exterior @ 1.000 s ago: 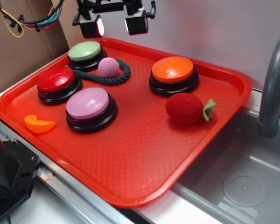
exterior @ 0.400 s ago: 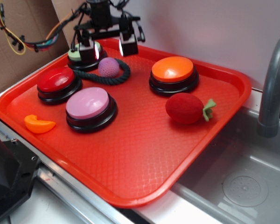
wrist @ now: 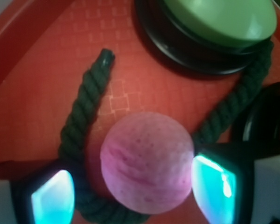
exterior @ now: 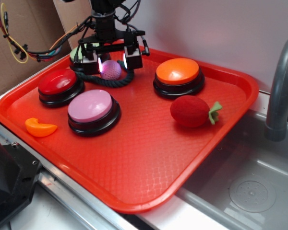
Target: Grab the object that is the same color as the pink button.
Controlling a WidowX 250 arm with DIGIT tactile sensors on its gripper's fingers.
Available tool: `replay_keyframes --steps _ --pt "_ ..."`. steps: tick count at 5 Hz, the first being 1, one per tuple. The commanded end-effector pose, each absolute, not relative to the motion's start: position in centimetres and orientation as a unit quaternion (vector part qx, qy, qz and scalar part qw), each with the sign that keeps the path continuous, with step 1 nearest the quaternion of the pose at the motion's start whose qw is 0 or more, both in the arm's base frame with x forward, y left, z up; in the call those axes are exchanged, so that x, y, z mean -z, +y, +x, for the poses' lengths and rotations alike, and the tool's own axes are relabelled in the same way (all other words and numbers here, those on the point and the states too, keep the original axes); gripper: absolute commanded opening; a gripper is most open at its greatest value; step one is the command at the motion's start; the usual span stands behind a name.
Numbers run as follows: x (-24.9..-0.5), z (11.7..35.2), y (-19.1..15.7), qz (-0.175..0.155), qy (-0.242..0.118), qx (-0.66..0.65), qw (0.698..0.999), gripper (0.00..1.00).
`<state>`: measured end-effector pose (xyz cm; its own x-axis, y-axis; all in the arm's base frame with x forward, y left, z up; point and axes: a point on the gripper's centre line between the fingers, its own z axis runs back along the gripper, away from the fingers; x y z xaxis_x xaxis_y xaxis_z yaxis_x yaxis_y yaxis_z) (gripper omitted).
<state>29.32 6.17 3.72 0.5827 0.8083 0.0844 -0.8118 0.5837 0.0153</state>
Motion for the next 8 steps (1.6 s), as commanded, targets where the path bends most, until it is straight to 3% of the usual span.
replay_keyframes --steps 1,2,3,5,6,8 --pt "-4.1 29.2 7.6 0.027 -0.06 -0.472 0.879 0.11" --pt "-4.7 29.3 7.6 0.031 -0.065 -0.47 0.88 0.01" --pt "-6.0 29.6 7.5 0.026 -0.053 -0.442 0.895 0.0" --pt "-10.3 29.2 5.5 0.001 -0.083 -0.35 0.933 0.0" --pt "-11.2 28.7 4.3 -0.021 -0.066 -0.27 0.96 0.0" --pt "-11.6 26.3 2.4 -0.018 -0.049 -0.178 0.983 0.0"
